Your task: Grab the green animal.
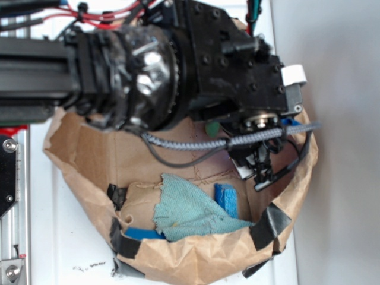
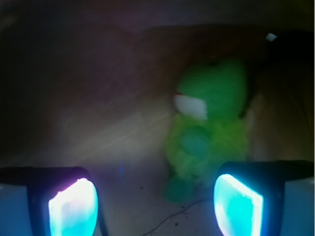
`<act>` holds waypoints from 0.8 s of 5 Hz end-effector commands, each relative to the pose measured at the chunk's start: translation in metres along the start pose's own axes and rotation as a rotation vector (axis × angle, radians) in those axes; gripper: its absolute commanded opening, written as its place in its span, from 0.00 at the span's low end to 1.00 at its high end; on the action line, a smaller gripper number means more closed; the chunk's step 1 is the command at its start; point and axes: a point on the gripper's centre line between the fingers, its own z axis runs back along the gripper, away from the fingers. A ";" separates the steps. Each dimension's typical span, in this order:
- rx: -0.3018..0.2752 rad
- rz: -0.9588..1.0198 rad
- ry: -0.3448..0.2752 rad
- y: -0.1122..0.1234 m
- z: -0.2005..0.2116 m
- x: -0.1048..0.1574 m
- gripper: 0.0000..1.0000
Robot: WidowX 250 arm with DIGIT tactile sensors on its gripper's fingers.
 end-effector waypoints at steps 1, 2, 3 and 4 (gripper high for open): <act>0.027 0.112 -0.133 0.012 0.015 0.006 1.00; 0.049 0.123 -0.128 0.008 0.003 0.017 1.00; 0.109 0.111 -0.144 0.002 -0.007 0.026 1.00; 0.130 0.048 -0.159 -0.001 -0.014 0.022 1.00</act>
